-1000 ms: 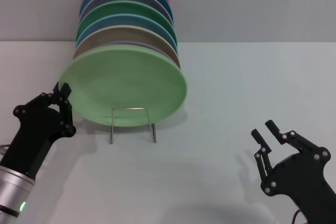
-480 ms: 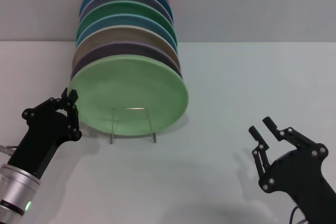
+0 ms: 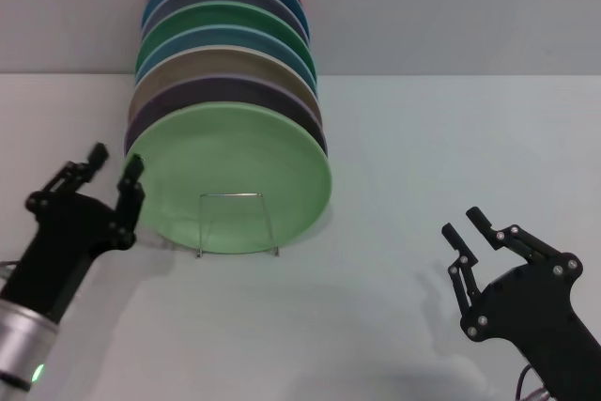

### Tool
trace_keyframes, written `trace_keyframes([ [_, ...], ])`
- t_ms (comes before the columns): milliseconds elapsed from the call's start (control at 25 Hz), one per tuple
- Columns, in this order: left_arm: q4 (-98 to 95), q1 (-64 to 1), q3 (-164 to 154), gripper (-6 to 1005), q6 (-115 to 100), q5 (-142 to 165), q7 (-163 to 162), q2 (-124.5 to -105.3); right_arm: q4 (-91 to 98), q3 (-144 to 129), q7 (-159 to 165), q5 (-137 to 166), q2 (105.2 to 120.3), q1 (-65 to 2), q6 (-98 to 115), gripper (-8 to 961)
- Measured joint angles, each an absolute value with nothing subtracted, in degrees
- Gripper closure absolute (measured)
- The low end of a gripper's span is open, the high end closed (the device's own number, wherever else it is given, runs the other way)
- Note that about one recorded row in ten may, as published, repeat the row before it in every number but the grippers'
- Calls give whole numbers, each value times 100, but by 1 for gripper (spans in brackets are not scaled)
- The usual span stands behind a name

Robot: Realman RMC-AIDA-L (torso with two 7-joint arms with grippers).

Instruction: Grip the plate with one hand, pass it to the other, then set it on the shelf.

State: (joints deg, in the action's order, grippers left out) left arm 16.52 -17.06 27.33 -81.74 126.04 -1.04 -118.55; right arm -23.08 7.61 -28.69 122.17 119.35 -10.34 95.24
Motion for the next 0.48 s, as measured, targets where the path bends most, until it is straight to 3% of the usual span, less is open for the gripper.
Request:
trace_keyframes([
  [320,1630,-1054,2522,586,-10024,12600,-454,-11848,-2166,1236,-2467,12218,11925,-996,9663,756],
  [480,1539,-1024,2603,471,-10081,12550,-923,-11847,-2002,1686,-2038,12218,11925,-986,9791,756],
])
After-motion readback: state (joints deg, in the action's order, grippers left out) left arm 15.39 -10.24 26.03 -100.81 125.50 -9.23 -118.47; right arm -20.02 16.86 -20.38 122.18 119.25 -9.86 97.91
